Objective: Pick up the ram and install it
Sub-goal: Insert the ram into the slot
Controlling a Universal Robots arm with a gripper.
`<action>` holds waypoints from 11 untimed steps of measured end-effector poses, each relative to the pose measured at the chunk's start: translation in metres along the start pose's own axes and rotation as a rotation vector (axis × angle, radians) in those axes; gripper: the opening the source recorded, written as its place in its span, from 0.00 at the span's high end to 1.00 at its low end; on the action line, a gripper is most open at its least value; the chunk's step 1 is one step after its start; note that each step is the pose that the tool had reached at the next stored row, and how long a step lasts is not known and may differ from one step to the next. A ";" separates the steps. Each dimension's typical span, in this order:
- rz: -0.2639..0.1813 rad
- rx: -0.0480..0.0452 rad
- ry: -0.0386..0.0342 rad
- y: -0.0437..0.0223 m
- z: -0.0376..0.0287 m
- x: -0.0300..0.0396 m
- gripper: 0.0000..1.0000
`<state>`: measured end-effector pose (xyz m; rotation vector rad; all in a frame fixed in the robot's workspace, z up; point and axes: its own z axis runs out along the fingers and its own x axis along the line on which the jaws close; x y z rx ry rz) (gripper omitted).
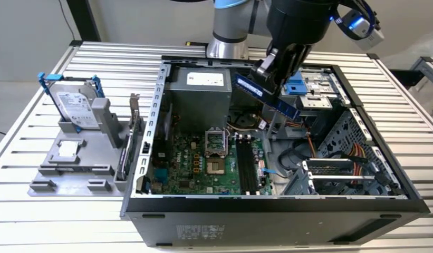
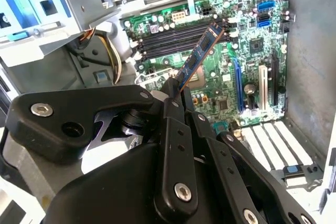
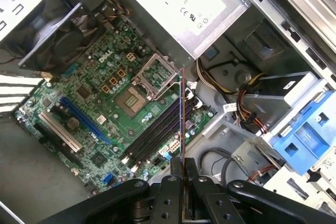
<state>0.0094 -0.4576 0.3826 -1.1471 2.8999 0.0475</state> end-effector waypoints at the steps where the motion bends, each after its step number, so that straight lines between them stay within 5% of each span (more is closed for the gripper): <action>1: 0.004 0.0002 0.0000 0.0000 0.0000 0.0000 1.00; 11: 0.047 0.0016 -0.0007 0.0000 -0.0001 0.0001 1.00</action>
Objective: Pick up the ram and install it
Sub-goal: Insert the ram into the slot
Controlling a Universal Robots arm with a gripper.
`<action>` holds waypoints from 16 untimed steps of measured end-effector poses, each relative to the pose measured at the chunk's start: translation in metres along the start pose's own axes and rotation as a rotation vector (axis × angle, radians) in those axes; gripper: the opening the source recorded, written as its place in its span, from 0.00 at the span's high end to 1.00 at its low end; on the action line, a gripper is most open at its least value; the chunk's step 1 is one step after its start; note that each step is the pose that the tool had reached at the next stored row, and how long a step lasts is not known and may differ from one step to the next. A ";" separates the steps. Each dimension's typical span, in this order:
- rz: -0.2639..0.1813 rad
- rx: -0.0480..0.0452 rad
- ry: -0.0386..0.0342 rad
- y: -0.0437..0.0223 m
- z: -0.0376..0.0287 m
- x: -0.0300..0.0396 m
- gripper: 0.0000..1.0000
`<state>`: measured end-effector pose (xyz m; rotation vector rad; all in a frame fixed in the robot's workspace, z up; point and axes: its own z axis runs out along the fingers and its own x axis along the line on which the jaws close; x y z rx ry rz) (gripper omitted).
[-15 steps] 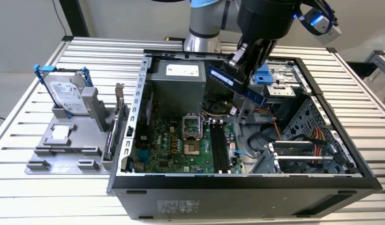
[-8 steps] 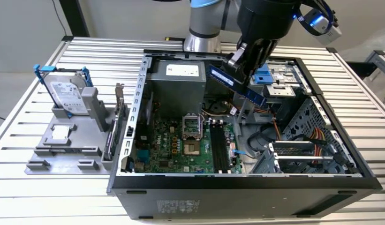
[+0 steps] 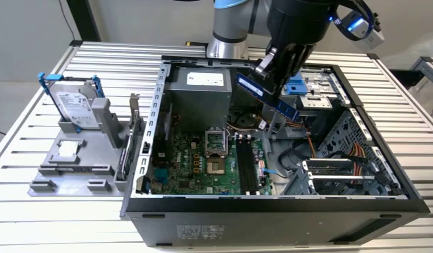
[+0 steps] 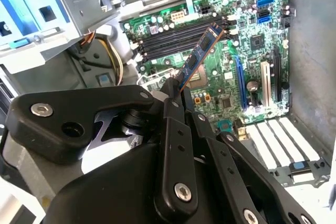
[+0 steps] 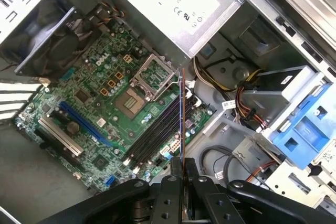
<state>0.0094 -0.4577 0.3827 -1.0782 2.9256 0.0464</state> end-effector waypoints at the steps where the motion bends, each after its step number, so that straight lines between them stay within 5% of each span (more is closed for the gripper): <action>1: 0.006 0.0002 -0.0001 0.0000 0.0000 0.0000 1.00; 16: 0.078 0.0026 -0.0015 -0.0036 0.0001 -0.0043 1.00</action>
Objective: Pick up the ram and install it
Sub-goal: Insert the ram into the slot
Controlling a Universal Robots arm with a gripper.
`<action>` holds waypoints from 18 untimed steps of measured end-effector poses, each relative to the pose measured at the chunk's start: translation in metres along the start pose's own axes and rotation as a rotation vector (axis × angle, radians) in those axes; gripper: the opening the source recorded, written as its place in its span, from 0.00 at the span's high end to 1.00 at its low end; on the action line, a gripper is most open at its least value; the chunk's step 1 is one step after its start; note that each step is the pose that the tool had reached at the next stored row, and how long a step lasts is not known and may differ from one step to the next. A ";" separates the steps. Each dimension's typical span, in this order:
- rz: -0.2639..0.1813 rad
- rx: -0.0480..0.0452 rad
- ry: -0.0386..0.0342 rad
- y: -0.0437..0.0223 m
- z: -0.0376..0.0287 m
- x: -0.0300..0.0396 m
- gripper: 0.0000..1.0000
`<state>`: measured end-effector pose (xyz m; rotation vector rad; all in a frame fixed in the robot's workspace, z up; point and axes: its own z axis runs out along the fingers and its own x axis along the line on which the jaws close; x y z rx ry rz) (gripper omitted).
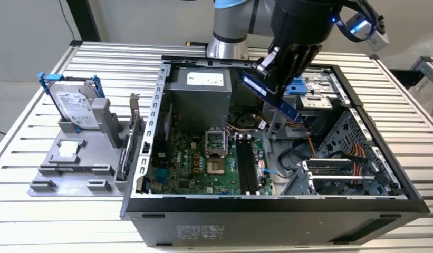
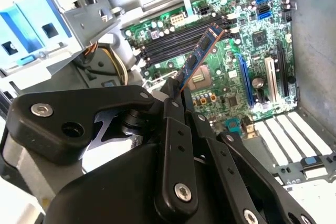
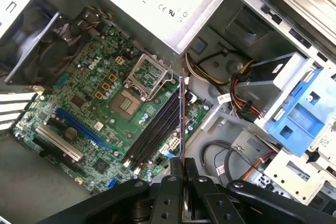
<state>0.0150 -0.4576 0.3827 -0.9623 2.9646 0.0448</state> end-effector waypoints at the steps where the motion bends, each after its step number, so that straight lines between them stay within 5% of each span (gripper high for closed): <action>1: 0.005 0.0002 -0.0001 -0.0002 0.0000 -0.0003 1.00; 18: 0.052 0.0017 -0.0010 -0.0022 0.0001 -0.0029 1.00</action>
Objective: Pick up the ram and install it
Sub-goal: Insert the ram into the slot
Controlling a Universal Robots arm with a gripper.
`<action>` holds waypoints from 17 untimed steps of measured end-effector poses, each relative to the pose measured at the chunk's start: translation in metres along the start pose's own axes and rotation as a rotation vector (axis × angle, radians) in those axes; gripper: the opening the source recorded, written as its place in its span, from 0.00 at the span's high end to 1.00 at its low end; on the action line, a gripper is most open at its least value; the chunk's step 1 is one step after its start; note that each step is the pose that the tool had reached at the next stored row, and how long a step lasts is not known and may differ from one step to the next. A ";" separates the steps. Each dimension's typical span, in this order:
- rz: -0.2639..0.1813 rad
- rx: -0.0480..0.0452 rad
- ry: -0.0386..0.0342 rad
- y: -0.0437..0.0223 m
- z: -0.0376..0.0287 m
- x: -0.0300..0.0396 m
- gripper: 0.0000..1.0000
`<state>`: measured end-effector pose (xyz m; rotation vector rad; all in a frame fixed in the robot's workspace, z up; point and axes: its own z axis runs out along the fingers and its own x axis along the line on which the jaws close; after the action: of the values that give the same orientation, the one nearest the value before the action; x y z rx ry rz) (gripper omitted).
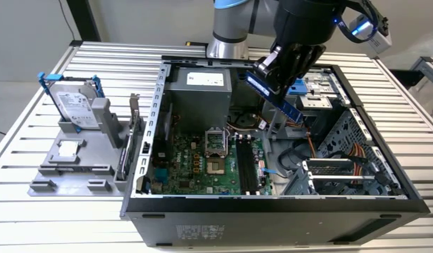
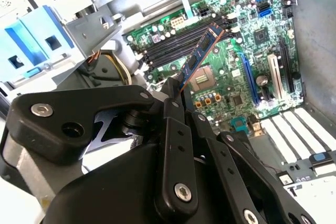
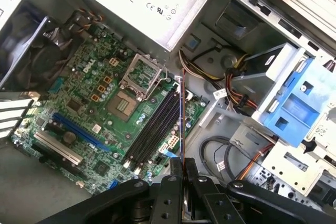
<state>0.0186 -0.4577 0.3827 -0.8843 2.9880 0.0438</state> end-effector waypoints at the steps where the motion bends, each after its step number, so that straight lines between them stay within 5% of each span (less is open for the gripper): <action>1: 0.002 0.0001 0.0000 0.0000 0.0000 0.0000 1.00; 17: 0.040 0.0013 -0.0007 -0.0001 0.0000 -0.0001 1.00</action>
<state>0.0188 -0.4577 0.3827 -0.8245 3.0046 0.0429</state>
